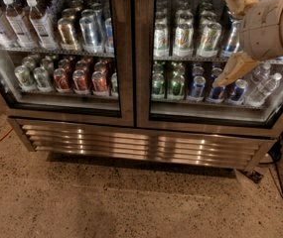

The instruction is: Open right fridge door

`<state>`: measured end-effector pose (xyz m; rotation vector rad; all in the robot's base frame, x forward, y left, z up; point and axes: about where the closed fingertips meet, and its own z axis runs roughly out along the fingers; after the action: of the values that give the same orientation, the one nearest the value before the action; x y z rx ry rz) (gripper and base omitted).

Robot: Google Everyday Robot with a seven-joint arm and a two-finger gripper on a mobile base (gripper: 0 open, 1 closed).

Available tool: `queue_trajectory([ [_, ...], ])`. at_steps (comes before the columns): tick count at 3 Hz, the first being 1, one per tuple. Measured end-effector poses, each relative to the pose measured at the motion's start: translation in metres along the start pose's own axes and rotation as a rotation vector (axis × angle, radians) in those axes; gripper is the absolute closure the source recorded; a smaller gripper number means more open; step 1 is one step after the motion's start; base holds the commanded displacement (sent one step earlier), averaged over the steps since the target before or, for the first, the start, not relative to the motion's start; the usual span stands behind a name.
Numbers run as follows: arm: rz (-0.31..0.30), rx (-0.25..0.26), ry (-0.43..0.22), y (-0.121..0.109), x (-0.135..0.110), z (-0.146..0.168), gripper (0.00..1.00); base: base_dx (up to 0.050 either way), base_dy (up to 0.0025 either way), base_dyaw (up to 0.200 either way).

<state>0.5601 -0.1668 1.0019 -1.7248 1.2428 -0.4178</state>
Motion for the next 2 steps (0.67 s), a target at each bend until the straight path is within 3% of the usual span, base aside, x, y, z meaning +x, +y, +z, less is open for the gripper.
queue_trajectory([
  [2, 0.069, 0.109, -0.021, -0.053, -0.009, 0.053, 0.00, 0.000, 0.00000, 0.000],
])
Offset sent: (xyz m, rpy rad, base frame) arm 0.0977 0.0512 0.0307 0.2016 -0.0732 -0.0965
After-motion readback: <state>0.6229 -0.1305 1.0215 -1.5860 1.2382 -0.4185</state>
